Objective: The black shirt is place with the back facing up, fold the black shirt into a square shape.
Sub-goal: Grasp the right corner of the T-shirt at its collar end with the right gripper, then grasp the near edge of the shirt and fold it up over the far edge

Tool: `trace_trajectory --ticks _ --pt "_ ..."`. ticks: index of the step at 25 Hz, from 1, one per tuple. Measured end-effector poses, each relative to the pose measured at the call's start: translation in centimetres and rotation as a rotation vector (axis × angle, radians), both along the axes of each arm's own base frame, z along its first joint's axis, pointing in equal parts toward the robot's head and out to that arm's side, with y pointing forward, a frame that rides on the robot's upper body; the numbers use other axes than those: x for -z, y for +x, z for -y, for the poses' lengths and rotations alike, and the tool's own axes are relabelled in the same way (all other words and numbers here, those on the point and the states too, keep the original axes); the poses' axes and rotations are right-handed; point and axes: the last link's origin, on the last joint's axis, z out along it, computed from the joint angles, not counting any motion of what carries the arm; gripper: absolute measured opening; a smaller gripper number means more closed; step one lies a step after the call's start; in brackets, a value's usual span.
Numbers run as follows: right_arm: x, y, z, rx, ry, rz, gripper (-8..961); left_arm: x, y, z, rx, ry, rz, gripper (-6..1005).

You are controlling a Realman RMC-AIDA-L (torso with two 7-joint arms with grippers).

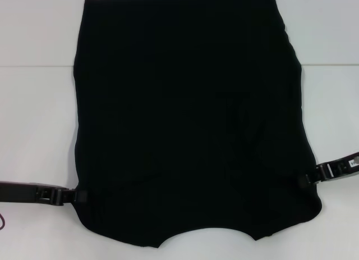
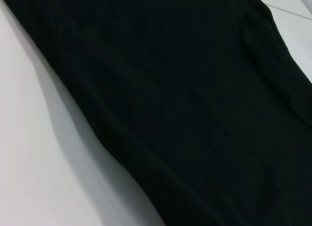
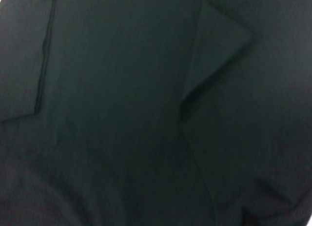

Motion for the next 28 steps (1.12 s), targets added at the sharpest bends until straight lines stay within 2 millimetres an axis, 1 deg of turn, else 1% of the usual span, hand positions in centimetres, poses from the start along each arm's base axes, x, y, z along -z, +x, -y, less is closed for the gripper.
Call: trace_trajectory --ticks 4,6,12,16,17,18,19,21,25,28 --pt "-0.3 0.8 0.6 0.002 0.021 -0.027 224 0.1 0.1 0.0 0.000 -0.002 0.006 116" --pt "-0.5 1.3 1.1 -0.007 0.029 -0.049 35 0.1 0.2 0.0 -0.002 -0.004 0.015 118" --pt "-1.0 3.0 3.1 -0.028 0.055 -0.128 30 -0.4 0.0 0.8 -0.027 0.004 0.070 124" --pt "-1.7 4.5 4.9 -0.034 0.076 -0.170 26 -0.9 -0.6 1.7 -0.047 0.018 0.099 127" --pt "-2.0 5.0 5.4 -0.040 0.083 -0.181 25 -1.1 -0.8 2.1 -0.053 0.023 0.109 128" --pt "-2.5 6.0 6.5 -0.045 0.105 -0.198 25 -1.2 -0.9 2.3 -0.055 0.024 0.118 129" --pt "-2.5 6.0 6.5 -0.045 0.105 -0.198 25 -1.2 -1.0 2.7 -0.058 0.023 0.129 130" --pt "-2.9 6.8 7.5 -0.052 0.124 -0.211 25 -1.3 -1.3 3.5 -0.069 0.019 0.147 132" --pt "-3.3 7.9 9.9 -0.090 0.132 -0.248 26 -1.4 -2.1 5.3 -0.092 0.027 0.185 136" --pt "-3.7 8.6 12.1 -0.125 0.136 -0.287 26 -1.5 -2.3 6.8 -0.083 0.032 0.237 139"
